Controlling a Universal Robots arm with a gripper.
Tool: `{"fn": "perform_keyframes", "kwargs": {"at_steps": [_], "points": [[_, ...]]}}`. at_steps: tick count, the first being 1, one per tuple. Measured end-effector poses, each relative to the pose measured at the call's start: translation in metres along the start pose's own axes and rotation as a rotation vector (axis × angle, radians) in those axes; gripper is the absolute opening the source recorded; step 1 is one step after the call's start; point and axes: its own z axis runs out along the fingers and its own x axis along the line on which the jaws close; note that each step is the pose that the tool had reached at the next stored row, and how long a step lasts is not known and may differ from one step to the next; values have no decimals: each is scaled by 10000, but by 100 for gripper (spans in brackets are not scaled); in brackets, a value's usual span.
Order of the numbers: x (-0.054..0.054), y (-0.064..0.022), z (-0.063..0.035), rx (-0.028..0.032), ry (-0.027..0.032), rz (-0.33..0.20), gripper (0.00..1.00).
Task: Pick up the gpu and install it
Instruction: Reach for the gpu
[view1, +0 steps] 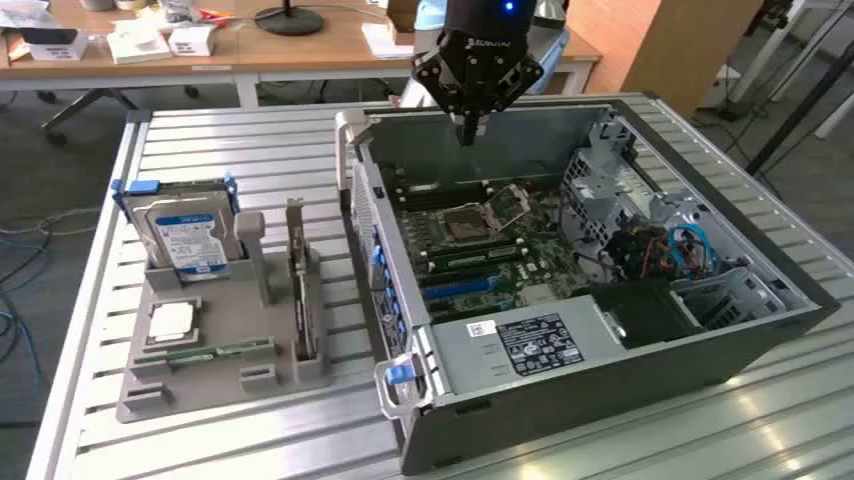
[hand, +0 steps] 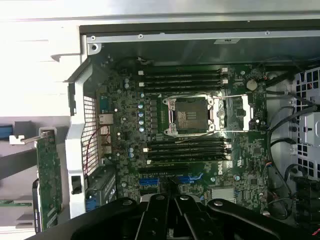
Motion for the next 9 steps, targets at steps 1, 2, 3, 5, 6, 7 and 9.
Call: {"fn": "perform_keyframes", "kwargs": {"at_steps": [1,2,3,5,6,7,9], "points": [[0,0,0,0,0,0,10],[0,0,0,0,0,0,10],[0,0,0,0,0,0,10],[0,0,0,0,0,0,10],[0,0,0,0,0,0,10],[0,0,0,0,0,0,10],[0,0,0,0,0,0,10]]}}
